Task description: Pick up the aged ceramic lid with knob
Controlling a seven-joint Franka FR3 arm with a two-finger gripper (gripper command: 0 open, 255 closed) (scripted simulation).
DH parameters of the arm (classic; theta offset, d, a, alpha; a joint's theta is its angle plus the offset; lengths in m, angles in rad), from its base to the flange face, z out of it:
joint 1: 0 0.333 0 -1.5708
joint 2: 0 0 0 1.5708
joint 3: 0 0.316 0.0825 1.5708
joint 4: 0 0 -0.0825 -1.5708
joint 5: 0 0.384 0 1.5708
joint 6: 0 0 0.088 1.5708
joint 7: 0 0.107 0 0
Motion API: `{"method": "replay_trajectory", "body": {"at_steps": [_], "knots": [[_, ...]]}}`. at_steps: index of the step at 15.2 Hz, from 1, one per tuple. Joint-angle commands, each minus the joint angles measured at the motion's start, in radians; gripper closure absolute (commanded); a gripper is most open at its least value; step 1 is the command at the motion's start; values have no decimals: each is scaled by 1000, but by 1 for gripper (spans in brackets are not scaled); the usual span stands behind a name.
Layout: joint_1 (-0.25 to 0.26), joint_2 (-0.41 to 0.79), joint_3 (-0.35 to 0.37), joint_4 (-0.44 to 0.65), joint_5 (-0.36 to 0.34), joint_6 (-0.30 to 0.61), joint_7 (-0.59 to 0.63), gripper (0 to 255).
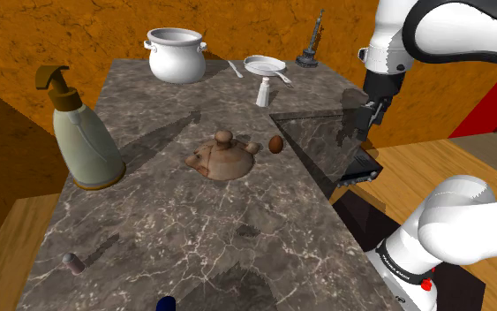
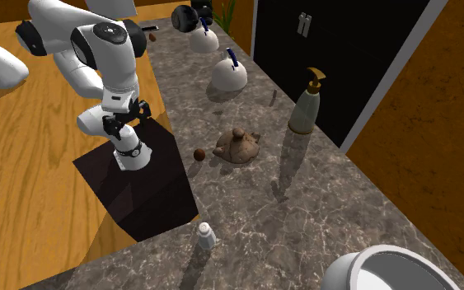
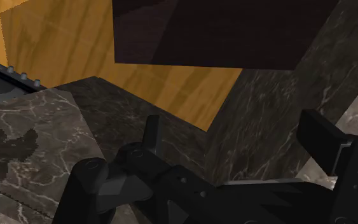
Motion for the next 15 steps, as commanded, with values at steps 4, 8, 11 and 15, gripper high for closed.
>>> {"method": "replay_trajectory", "body": {"at_steps": [4,8,11,15], "knots": [[10,82,48,43,61,31,75,0],[19,200,106,116,130,71,171,0],[24,293,147,183,170,99,241,0],[28,424,196,287,210,130,332,0]]}}
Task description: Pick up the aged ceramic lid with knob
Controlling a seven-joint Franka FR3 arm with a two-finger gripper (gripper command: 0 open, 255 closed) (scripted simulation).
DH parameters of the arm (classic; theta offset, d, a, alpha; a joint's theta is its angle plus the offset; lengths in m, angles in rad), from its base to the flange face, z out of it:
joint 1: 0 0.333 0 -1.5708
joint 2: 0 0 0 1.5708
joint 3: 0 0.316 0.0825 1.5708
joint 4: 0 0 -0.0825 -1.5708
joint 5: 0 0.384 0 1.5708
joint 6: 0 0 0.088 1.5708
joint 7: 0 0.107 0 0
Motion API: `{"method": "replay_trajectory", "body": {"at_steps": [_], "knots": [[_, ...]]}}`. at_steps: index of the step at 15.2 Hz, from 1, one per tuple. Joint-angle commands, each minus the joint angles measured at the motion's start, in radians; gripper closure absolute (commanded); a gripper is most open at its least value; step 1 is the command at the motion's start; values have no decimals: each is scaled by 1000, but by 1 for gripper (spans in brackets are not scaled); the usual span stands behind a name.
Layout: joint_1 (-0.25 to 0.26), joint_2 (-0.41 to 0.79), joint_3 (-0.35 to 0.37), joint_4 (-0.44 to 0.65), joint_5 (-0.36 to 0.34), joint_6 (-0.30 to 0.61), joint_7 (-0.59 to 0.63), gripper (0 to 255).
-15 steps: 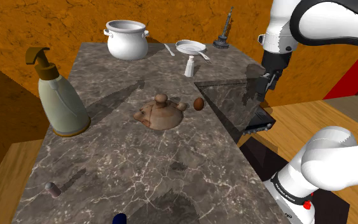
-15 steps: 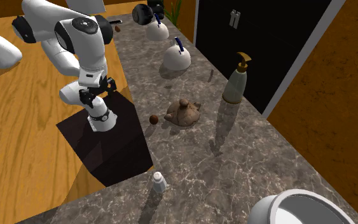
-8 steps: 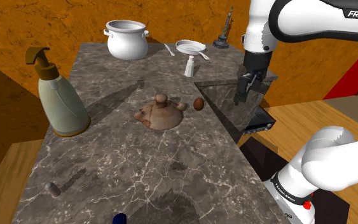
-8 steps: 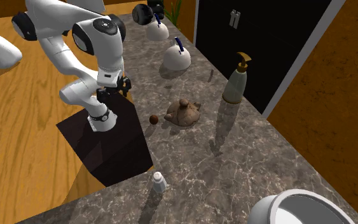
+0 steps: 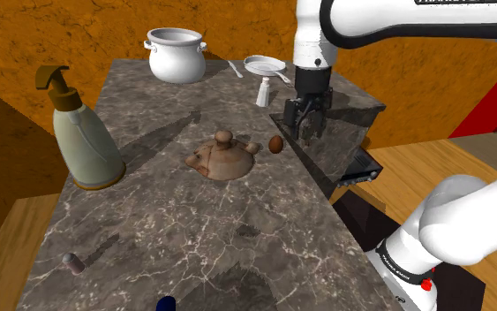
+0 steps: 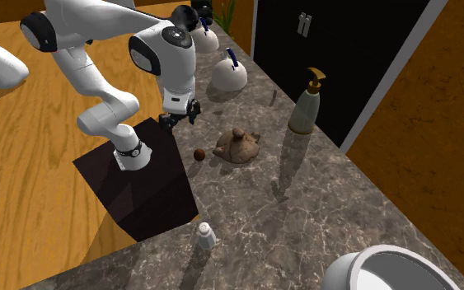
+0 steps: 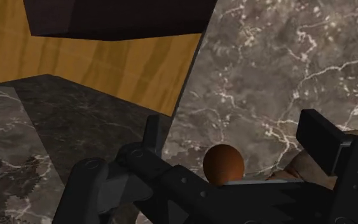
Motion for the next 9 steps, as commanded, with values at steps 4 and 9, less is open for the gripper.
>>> {"method": "replay_trajectory", "body": {"at_steps": [4,9], "knots": [[9,168,59,145,34,31,119,0],[23,350,104,325,37,44,233,0]]}}
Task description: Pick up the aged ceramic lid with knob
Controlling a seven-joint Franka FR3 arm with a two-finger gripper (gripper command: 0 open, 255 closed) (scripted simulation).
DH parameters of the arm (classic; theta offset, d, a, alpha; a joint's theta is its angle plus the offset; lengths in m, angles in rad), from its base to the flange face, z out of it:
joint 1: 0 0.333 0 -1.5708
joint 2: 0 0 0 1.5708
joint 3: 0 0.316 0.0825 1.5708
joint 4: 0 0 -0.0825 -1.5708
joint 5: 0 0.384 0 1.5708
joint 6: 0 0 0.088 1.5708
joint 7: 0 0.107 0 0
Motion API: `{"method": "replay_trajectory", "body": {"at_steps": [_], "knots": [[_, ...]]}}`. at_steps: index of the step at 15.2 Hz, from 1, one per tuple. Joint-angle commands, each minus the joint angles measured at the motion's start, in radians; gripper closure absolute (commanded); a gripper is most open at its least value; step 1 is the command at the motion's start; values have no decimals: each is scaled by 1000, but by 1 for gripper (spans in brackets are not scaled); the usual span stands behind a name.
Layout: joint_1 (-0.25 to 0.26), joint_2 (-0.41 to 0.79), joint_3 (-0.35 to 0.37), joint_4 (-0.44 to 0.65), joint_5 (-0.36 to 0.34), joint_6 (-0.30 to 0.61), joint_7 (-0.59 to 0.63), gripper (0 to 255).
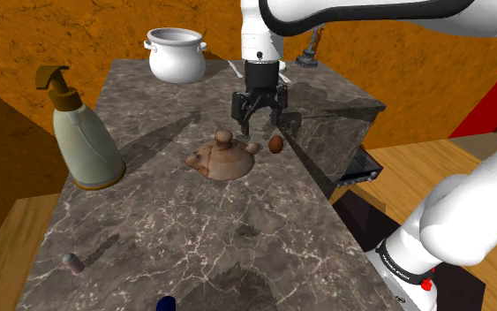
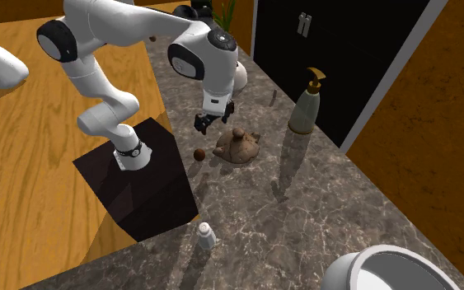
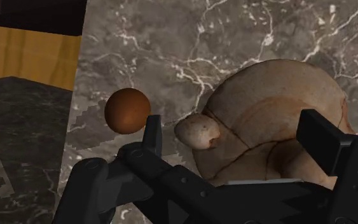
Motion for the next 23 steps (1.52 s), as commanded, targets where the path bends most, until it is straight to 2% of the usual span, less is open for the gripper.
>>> {"method": "replay_trajectory", "body": {"at_steps": [1,6,14,16,17,23], "knots": [[9,75,18,78,-2,2,49,0],[43,277,45,309,-28,-16,162,0],[44,279,43,210,-27,85,151,0],[44,279,43,210,-27,85,151,0],[44,278,44,209,-27,86,151,255],[45,281,44,211,-28,87,152,255]]}}
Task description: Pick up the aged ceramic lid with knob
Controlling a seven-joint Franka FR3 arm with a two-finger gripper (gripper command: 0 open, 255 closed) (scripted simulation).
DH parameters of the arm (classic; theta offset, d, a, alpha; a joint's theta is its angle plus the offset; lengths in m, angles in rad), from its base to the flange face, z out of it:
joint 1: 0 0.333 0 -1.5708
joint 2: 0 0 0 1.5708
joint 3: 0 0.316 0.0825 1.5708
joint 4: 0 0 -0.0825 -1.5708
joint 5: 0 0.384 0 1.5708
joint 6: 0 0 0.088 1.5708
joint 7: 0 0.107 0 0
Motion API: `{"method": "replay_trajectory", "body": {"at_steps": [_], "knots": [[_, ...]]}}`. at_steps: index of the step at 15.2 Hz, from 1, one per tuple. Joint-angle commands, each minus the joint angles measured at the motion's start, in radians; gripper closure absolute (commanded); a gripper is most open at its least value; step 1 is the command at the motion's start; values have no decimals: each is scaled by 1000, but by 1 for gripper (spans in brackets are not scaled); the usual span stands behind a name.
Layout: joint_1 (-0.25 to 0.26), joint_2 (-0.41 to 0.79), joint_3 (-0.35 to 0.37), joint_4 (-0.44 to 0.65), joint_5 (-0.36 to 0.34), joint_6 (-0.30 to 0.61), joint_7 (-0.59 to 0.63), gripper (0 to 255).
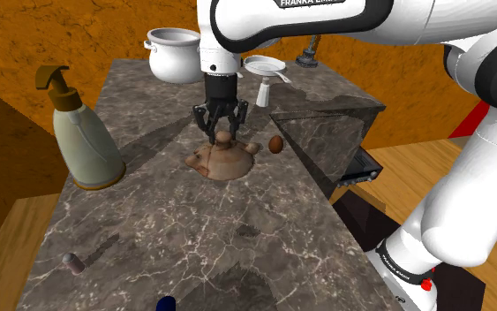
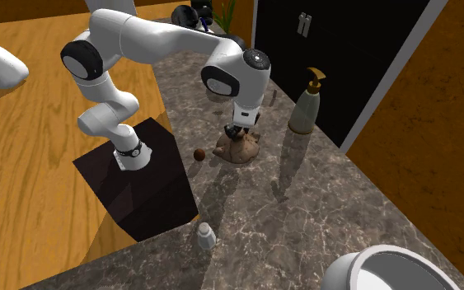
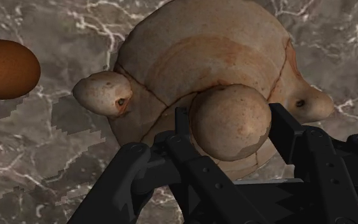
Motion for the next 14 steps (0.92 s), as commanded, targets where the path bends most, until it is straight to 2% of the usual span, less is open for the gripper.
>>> {"method": "replay_trajectory", "body": {"at_steps": [1,3,14], "knots": [[0,1,0,0,0,1,0,255],[-1,-1,0,-1,0,-1,-2,255],[2,8,2,158,-3,-150,19,255]]}}
